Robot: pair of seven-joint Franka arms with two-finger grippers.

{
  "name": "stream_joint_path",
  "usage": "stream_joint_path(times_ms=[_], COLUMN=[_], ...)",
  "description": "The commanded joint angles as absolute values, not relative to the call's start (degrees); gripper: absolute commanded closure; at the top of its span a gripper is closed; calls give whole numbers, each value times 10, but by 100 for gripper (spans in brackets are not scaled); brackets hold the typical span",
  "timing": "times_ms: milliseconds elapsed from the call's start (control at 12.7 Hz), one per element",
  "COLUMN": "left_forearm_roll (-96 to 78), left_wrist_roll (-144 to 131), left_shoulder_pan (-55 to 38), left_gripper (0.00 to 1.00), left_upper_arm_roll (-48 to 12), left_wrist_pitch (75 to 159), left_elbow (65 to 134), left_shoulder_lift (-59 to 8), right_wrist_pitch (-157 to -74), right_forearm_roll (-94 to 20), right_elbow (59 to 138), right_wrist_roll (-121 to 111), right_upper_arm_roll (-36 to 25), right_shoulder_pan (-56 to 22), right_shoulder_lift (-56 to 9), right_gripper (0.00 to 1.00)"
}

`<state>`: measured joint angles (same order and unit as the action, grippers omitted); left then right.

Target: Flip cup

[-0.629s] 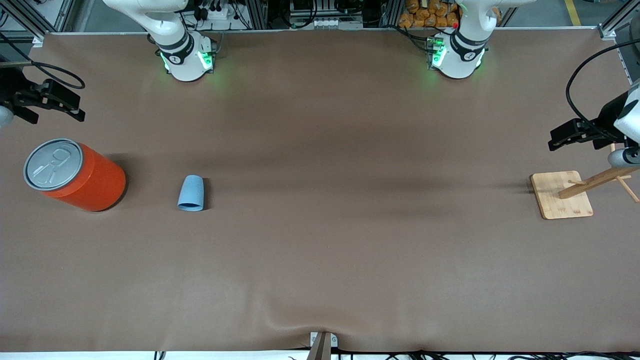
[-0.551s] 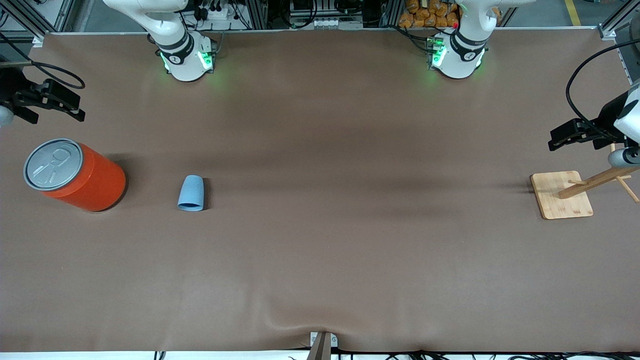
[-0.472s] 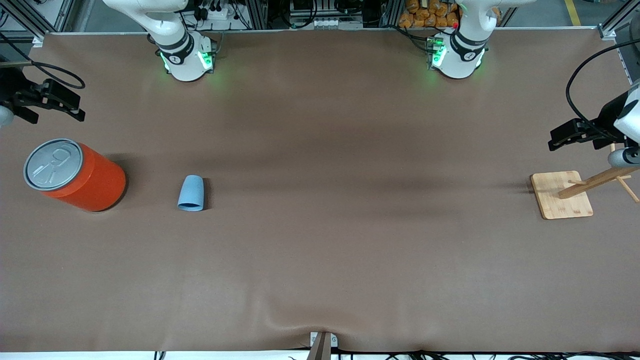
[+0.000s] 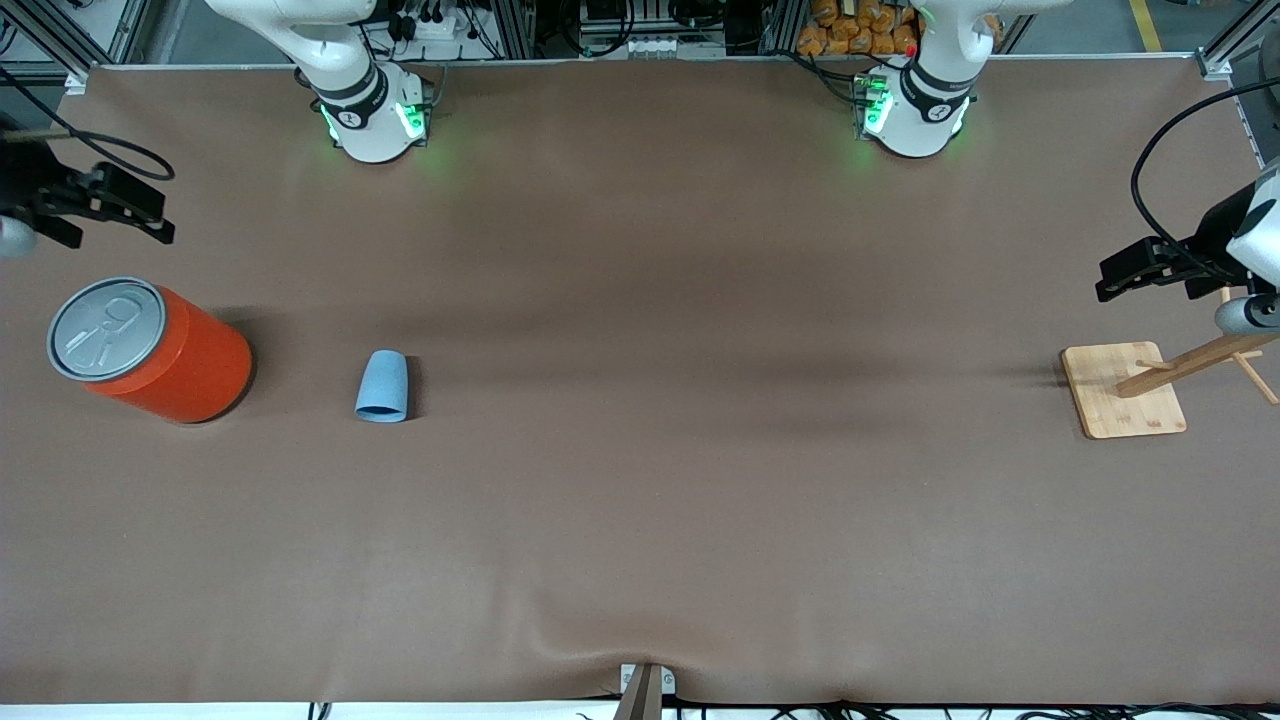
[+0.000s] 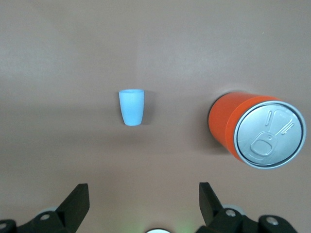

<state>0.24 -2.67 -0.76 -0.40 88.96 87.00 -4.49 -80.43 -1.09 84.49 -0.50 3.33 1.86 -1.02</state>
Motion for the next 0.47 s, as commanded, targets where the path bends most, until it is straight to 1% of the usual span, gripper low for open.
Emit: stream_joint_path(times_ms=[0, 79, 157, 315, 393], left_forearm_roll=[-8, -8, -7, -8, -7], left_wrist_roll=[-25, -25, -25, -25, -25], left_shoulder_pan=[-5, -5, -6, -5, -4], left_gripper=[0, 0, 0, 0, 0], left_upper_arm_roll=[-6, -6, -9, -10, -10], left_wrist_pitch=[889, 889, 889, 889, 889], left_elbow=[863, 862, 862, 862, 862], left_shoulder_lift=[-45, -45, -40, -43, -41], right_wrist_pitch=[-793, -791, -799, -831, -865], right_forearm_roll=[-2, -1, -3, -10, -11], right_elbow=[837, 834, 832, 846, 872], right_wrist_roll=[-10, -7, -11, -5, -4], right_upper_arm_roll=[35, 34, 34, 34, 34], right_shoulder_pan=[2, -3, 1, -2, 1], right_shoulder_lift=[-67, -120, -153, -191, -195], right_gripper=[0, 0, 0, 0, 0])
